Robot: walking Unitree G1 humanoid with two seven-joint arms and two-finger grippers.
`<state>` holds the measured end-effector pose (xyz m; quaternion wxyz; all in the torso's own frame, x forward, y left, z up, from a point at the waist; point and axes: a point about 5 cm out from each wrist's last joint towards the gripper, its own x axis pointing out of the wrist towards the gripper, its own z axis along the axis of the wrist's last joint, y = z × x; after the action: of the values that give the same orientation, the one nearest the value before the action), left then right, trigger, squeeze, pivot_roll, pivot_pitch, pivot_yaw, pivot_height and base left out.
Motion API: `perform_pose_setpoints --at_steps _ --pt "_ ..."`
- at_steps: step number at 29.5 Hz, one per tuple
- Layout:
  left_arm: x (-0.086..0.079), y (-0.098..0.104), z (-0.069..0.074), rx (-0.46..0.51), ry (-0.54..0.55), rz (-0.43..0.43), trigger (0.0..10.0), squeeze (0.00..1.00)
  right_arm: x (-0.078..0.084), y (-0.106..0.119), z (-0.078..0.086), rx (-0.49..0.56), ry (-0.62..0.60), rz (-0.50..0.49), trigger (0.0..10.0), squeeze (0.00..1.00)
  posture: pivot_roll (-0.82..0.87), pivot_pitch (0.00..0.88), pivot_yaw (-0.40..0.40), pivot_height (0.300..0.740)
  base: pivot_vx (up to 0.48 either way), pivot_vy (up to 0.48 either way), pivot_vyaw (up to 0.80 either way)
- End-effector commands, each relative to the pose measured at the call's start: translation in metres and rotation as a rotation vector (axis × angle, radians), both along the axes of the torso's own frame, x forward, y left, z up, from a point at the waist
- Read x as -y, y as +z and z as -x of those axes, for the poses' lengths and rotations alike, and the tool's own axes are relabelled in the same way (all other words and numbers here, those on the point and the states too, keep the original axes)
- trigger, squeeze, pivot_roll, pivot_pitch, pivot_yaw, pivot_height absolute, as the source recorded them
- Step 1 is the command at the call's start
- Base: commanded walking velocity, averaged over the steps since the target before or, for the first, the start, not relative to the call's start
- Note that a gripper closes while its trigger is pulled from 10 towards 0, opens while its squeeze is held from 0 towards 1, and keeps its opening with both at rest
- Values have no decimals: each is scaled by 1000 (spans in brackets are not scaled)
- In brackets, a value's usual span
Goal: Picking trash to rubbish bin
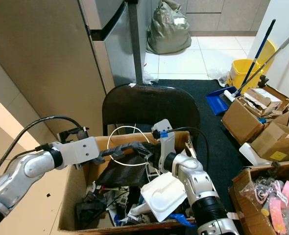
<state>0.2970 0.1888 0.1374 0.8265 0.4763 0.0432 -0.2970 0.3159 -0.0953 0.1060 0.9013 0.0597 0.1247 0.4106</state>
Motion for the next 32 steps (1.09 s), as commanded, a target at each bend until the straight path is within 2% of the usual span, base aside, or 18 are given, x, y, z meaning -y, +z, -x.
perform_pose_setpoints --at_steps 1,3,6,8,9,10,12,15,16,22,27,32 --pt "11 -2 2 -16 -20 99 10000 0 -15 3 3 -4 44 -40 10000 0 58 128 64 740 0 0 0" --pt "14 0 3 -31 -29 132 10000 0 -16 3 2 1 34 -36 10000 0 57 129 62 740 0 0 0" --pt "27 7 7 -99 -84 277 10000 0 -17 1 -3 13 -31 -3 10000 0 58 129 61 740 0 0 0" --pt "30 10 8 -92 -94 302 10000 0 -17 2 -4 11 -46 -5 10000 0 59 129 60 740 0 0 0" --pt "31 12 7 -83 -99 311 10000 0 -17 2 -5 9 -53 -9 10000 0 59 129 60 740 0 0 0" --pt "26 13 1 -27 -59 275 10000 0 -18 4 -4 8 -38 -16 10000 0 56 131 59 740 0 0 0" --pt "25 13 -1 -21 -49 263 10000 0 -19 5 -4 9 -30 -16 10000 0 56 131 59 740 0 0 0" --pt "22 11 -1 -42 -48 246 10000 0 -19 6 -1 6 -9 -14 10000 0 54 131 60 740 0 0 0" --pt "19 7 0 -56 -43 203 10000 0 -19 6 1 2 8 -26 10000 0 54 131 60 740 0 0 0" --pt "15 3 1 -92 -20 200 10000 0 -21 14 4 5 58 -83 10000 0 52 132 59 740 0 0 0" --pt "17 2 1 -119 5 251 10000 0 -22 20 3 13 58 -109 10000 0 53 134 57 740 0 0 0" --pt "26 13 -4 -102 26 383 10000 0 -24 21 -2 19 9 -96 10000 0 53 134 57 740 0 0 0"
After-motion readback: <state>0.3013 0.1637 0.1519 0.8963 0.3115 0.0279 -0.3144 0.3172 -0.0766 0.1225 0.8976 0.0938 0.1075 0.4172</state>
